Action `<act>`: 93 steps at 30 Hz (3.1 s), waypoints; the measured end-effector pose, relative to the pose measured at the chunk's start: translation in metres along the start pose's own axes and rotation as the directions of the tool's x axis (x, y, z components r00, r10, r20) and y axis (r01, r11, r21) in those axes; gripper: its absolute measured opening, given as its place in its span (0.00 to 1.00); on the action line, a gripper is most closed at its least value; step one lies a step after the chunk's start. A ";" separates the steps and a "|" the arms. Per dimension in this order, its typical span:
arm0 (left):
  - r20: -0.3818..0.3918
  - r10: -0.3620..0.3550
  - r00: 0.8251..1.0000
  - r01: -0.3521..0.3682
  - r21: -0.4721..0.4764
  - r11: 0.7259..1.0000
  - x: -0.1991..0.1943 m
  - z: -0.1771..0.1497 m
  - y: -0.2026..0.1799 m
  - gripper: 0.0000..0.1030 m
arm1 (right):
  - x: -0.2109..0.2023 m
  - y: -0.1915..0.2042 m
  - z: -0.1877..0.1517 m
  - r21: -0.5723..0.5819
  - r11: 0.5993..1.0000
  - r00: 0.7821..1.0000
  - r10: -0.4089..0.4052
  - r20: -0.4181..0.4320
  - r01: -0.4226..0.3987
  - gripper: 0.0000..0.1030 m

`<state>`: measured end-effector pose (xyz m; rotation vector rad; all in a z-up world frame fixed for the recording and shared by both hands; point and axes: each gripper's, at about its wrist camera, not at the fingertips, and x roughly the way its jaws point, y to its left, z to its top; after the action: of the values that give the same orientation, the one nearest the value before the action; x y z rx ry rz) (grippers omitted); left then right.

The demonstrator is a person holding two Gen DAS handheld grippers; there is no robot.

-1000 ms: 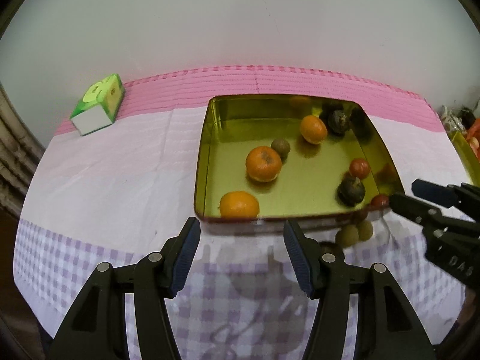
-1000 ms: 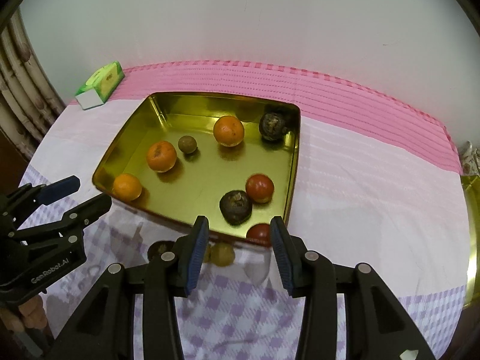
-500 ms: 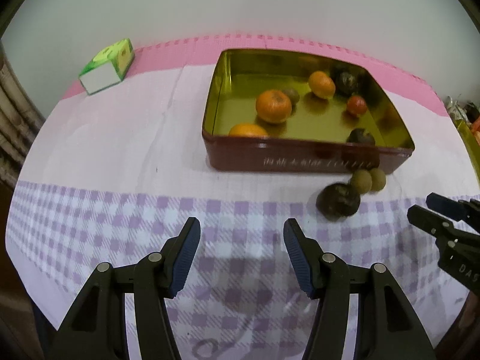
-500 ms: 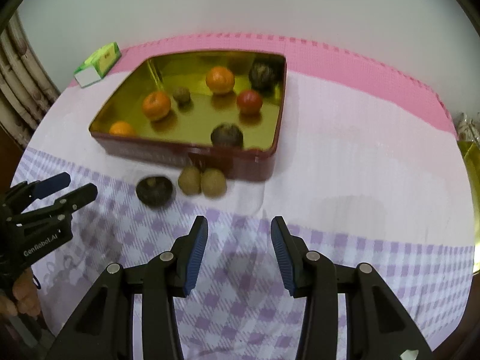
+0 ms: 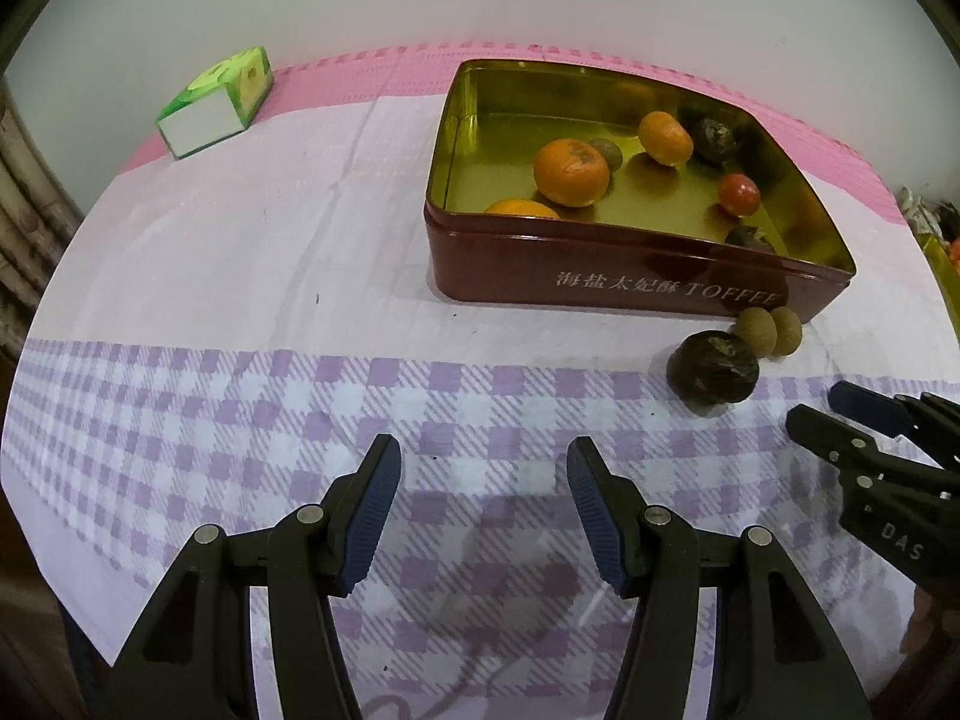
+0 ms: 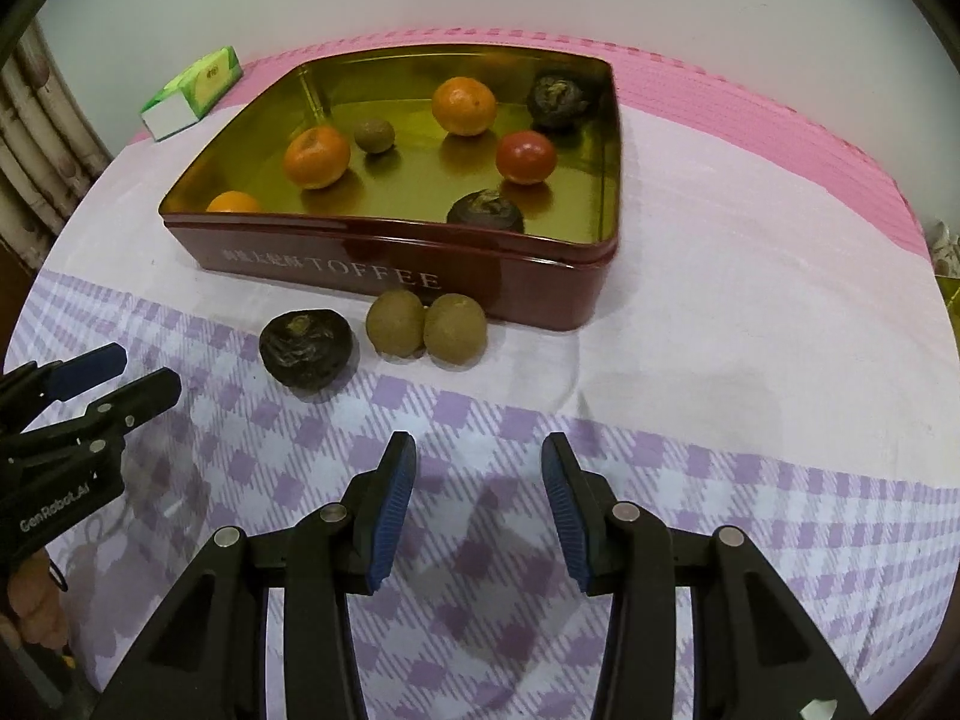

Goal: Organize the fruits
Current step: 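Withdraw both tools from the tin toward the remaining fruits beside it, then grasp two olive-green fruits with the right tool while the left tool grasps the dark plum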

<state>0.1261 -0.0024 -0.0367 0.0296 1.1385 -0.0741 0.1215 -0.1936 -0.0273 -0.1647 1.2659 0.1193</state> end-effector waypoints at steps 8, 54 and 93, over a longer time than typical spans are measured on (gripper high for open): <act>-0.016 -0.005 1.000 0.005 -0.025 1.000 0.007 -0.004 0.013 0.57 | 0.009 0.019 0.011 -0.032 0.999 0.999 -0.031 0.021 0.032 0.43; -0.027 -0.090 0.996 0.090 0.028 0.996 0.011 0.000 -0.028 0.57 | 0.012 -0.032 0.014 0.087 0.992 0.992 -0.102 0.077 0.095 0.43; -0.007 -0.061 0.998 0.061 0.115 0.992 0.033 0.028 -0.083 0.55 | -0.003 -0.061 -0.021 0.126 0.987 0.991 -0.108 0.082 0.097 0.44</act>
<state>0.1591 -0.0886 -0.0539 0.0973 1.1374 -0.1942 0.1121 -0.2577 -0.0265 -0.1183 1.1705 -0.0390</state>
